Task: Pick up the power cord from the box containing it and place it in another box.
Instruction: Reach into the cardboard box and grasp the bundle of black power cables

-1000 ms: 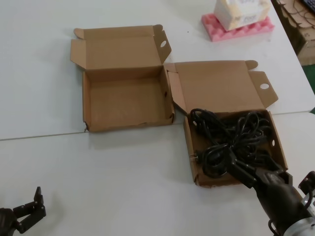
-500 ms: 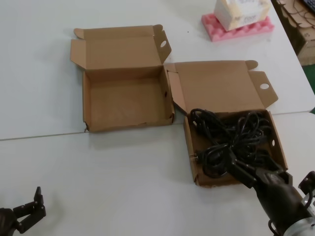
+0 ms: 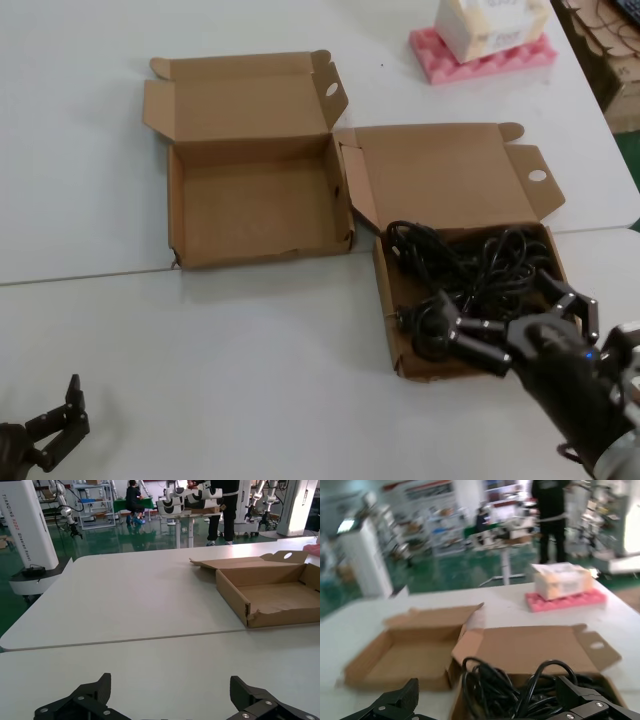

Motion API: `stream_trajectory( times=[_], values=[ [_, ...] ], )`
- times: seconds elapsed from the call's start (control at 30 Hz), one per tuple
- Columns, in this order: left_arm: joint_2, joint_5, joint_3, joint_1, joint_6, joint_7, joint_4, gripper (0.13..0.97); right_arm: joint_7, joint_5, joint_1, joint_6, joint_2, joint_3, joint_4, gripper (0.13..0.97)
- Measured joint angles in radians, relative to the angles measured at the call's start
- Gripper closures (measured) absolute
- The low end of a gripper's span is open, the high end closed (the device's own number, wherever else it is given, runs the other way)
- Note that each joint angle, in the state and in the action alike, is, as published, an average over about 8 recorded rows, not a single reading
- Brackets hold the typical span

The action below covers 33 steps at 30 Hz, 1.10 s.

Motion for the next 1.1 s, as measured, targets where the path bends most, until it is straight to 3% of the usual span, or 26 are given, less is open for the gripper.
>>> stream_trajectory(
  times=[0.3,0.47,0.57,0.8,1.1],
  values=[
    [0.000,0.000,0.000,0.000,0.000,0.000,0.000,0.306,0.000,-0.315,0.027,0.144,0.262,-0.218,0.009,0.129],
    [0.000,0.000,0.000,0.000,0.000,0.000,0.000,0.415,0.000,-0.436,0.062,0.200,0.348,-0.324,-0.013,0.129],
    [0.000,0.000,0.000,0.000,0.000,0.000,0.000,0.459,0.000,-0.485,0.092,0.217,0.370,-0.382,-0.038,0.129],
    [0.000,0.000,0.000,0.000,0.000,0.000,0.000,0.645,0.000,-0.568,0.177,0.255,0.361,-0.493,-0.126,0.135],
    [0.000,0.000,0.000,0.000,0.000,0.000,0.000,0.805,0.000,-0.621,0.244,0.294,0.315,-0.531,-0.219,0.189]
  ],
)
